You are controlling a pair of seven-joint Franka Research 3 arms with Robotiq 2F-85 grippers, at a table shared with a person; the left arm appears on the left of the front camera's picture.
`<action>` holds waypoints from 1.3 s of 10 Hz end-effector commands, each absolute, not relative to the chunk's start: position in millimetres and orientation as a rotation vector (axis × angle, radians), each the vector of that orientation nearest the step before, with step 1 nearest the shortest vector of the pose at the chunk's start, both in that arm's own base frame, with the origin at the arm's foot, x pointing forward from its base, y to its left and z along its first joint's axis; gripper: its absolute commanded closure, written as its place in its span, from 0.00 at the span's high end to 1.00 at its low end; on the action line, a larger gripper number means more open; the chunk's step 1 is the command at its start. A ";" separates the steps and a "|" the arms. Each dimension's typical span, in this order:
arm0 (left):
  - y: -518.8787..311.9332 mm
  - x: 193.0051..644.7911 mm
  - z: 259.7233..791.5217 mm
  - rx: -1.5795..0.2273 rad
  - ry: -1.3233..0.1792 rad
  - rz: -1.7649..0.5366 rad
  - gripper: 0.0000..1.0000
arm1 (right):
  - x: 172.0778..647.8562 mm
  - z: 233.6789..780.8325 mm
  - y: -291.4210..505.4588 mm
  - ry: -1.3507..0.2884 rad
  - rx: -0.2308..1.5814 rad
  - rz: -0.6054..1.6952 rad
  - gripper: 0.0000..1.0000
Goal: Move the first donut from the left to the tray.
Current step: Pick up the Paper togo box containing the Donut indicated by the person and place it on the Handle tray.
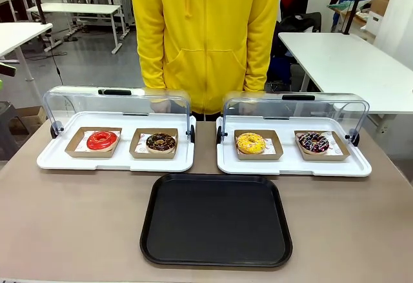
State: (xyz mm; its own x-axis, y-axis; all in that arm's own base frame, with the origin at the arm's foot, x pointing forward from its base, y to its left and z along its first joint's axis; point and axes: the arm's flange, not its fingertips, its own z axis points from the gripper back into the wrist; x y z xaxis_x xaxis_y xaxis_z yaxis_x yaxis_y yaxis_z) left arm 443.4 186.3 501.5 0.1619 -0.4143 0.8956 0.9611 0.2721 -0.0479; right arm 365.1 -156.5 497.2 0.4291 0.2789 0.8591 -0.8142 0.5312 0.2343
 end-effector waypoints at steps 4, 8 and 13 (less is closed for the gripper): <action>186.0 442.3 501.6 -0.753 -0.920 -1.125 1.00 | 367.4 498.1 -157.1 -0.896 0.722 0.776 1.00; 186.0 442.3 501.6 -0.753 -0.920 -1.125 1.00 | 367.4 498.1 -157.1 -0.896 0.722 0.776 1.00; 186.0 442.3 501.6 -0.753 -0.920 -1.125 1.00 | 367.4 498.1 -157.1 -0.896 0.722 0.776 1.00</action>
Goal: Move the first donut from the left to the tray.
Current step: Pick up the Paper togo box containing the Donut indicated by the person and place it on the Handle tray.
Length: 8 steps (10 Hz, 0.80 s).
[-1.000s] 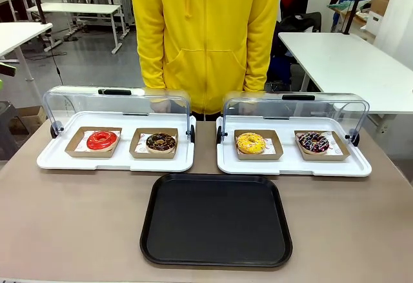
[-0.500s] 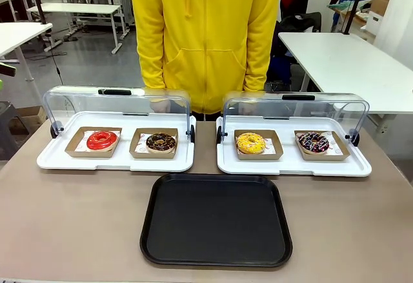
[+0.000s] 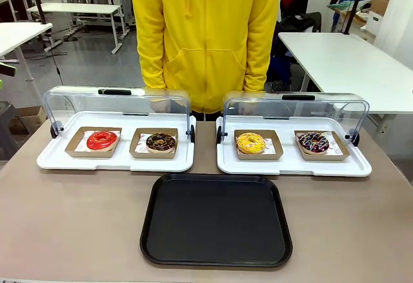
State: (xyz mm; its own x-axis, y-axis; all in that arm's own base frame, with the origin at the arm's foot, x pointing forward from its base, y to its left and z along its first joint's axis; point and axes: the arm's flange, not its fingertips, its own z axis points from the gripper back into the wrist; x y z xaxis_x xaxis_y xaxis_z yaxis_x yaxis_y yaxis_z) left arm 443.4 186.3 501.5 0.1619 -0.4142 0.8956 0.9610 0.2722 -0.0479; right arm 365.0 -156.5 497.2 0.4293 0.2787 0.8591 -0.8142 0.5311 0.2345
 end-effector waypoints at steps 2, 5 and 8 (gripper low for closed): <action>186.0 442.3 501.6 -0.753 -0.920 -1.125 1.00 | 367.4 498.1 -157.1 -0.896 0.722 0.776 1.00; 186.0 442.3 501.6 -0.753 -0.920 -1.125 1.00 | 367.4 498.1 -157.1 -0.896 0.722 0.776 1.00; 186.0 442.3 501.6 -0.753 -0.920 -1.125 1.00 | 367.4 498.1 -157.1 -0.896 0.722 0.776 1.00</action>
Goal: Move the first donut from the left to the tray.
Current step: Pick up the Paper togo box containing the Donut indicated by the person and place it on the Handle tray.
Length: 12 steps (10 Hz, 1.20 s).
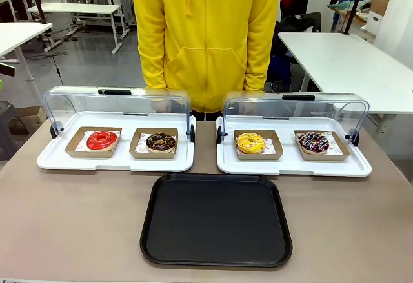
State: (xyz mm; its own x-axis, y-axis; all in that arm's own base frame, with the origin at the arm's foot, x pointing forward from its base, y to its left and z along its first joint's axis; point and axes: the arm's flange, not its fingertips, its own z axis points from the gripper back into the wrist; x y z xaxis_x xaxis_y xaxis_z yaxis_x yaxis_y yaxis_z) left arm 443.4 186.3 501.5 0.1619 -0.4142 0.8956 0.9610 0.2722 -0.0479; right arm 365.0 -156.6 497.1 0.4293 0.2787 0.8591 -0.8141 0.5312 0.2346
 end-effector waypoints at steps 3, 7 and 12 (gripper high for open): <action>186.0 442.3 501.6 -0.753 -0.920 -1.125 1.00 | 367.4 498.1 -157.1 -0.896 0.722 0.776 1.00; 186.0 442.3 501.6 -0.753 -0.920 -1.125 1.00 | 367.4 498.1 -157.1 -0.896 0.722 0.776 1.00; 186.0 442.3 501.6 -0.753 -0.920 -1.125 1.00 | 367.4 498.1 -157.1 -0.896 0.722 0.776 1.00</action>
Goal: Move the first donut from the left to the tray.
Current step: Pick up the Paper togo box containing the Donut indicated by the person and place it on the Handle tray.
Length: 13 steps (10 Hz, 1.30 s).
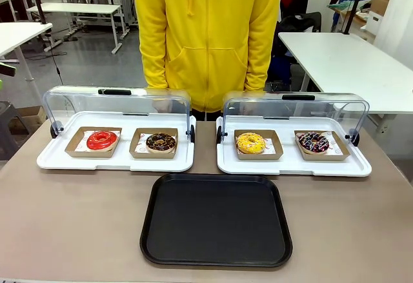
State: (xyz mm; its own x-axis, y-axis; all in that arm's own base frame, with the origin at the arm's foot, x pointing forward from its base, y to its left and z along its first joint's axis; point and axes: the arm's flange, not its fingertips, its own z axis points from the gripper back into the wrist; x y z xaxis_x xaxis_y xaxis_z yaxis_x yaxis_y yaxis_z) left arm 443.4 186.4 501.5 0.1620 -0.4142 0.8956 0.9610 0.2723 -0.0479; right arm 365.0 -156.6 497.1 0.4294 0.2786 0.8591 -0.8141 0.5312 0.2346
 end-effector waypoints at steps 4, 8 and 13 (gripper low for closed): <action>186.0 442.3 501.6 -0.753 -0.920 -1.125 1.00 | 367.4 498.1 -157.1 -0.896 0.722 0.776 1.00; 186.0 442.3 501.6 -0.753 -0.920 -1.125 1.00 | 367.4 498.1 -157.1 -0.896 0.722 0.776 1.00; 186.0 442.3 501.6 -0.753 -0.920 -1.125 1.00 | 367.4 498.1 -157.1 -0.896 0.722 0.776 1.00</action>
State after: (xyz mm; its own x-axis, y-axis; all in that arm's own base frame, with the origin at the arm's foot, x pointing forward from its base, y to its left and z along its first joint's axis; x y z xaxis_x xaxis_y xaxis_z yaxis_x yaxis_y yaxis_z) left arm 443.4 186.4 501.5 0.1620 -0.4142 0.8956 0.9610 0.2723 -0.0479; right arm 365.0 -156.7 497.1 0.4294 0.2786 0.8591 -0.8141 0.5313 0.2346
